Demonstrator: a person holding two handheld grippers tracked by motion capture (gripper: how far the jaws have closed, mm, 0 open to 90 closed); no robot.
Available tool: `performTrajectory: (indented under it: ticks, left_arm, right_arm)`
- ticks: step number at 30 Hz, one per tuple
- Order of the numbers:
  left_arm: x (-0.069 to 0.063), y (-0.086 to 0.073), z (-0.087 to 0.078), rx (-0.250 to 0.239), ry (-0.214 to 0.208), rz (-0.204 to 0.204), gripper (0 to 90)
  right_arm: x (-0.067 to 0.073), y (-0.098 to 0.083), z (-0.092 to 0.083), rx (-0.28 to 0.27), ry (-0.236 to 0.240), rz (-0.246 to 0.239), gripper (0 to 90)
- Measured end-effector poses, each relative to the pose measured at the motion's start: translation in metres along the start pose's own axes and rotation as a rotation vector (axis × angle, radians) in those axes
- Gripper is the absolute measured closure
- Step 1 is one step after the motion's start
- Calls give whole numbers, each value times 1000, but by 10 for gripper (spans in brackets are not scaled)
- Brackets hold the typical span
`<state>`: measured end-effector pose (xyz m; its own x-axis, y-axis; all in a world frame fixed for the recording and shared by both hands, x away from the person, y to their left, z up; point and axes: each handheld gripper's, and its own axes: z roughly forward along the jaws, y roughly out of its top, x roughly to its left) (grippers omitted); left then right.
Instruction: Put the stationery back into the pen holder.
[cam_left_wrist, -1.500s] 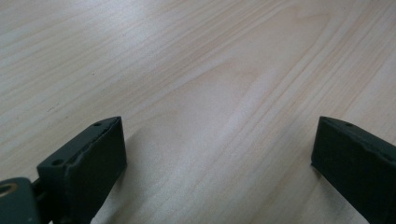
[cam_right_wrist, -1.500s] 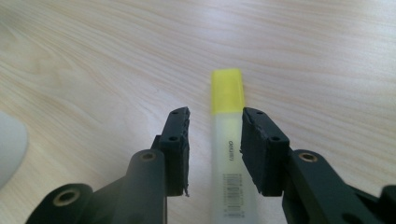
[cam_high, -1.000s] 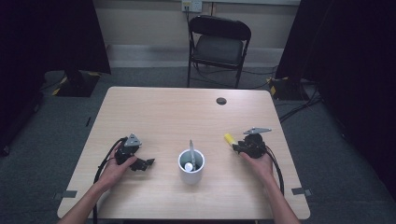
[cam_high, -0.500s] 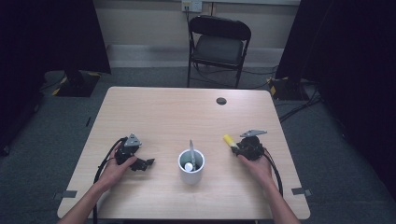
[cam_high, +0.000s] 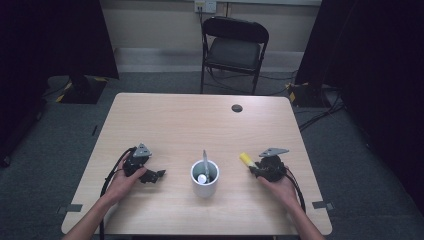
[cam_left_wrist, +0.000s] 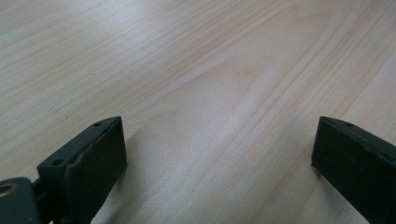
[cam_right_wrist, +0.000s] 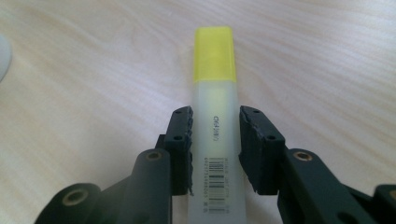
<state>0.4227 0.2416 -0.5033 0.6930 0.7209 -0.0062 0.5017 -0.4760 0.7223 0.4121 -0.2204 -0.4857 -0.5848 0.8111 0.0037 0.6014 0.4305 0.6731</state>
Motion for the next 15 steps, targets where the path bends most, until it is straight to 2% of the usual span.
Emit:
performTrajectory:
  ticks: [3,7,15]
  left_arm:
    - [0,0,0,0,0,0,27]
    - [0,0,0,0,0,0,27]
    - [0,0,0,1,-2,0,25]
  right_arm:
    - [4,-3,-5,17,12,-16,653]
    - [6,-7,-5,-9,13,-10,629]
    - [7,2,2,3,7,-13,612]
